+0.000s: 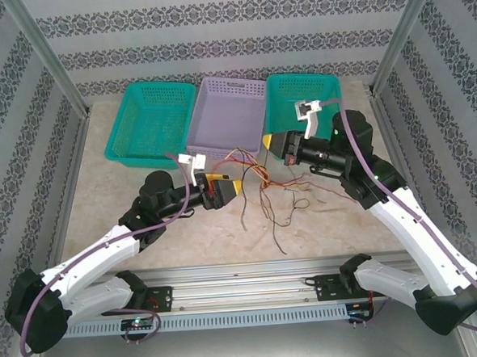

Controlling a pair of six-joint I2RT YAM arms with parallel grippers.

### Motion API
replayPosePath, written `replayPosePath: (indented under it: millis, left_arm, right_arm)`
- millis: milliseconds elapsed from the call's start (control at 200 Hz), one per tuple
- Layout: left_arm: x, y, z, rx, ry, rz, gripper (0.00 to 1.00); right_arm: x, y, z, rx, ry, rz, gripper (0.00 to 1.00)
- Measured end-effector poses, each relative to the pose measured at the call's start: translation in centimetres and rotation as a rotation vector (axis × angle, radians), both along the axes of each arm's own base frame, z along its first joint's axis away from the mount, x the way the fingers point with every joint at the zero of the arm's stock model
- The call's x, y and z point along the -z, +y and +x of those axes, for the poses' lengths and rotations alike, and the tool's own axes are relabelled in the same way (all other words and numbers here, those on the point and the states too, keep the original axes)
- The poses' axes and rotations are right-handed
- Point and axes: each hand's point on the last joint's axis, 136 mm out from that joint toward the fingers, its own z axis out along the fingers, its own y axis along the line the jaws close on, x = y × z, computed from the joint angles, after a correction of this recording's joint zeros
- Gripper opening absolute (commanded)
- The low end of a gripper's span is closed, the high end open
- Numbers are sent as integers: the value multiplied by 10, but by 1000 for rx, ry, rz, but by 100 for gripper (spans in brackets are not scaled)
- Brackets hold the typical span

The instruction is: Untangle the cables

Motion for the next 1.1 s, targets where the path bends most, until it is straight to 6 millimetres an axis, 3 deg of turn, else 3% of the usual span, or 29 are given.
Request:
replayPosePath:
  millis: [190,335,675,884,979,1099]
  left_arm:
    - [-10,-5,-6,37,0,-66,100]
    - [-6,-4,-5,30,-4,-48,100]
    - [17,-1,15,-62,-5,52,100]
    - [8,7,31,-162,-44,63,99]
    - [0,13,35,-203,-70,60,86]
    - [-7,17,38,-235,-90,60,39]
  right_arm:
    - [19,6,13,11,34,-22,0]
    - [27,16,16,-10,50,-31,0]
    - [25,45,-7,-140,41,-15,0]
    - [25,53,-18,-195,42,-14,0]
    - [29,53,-18,-195,47,-17,0]
    - [33,53,-18,-195,53,-23,0]
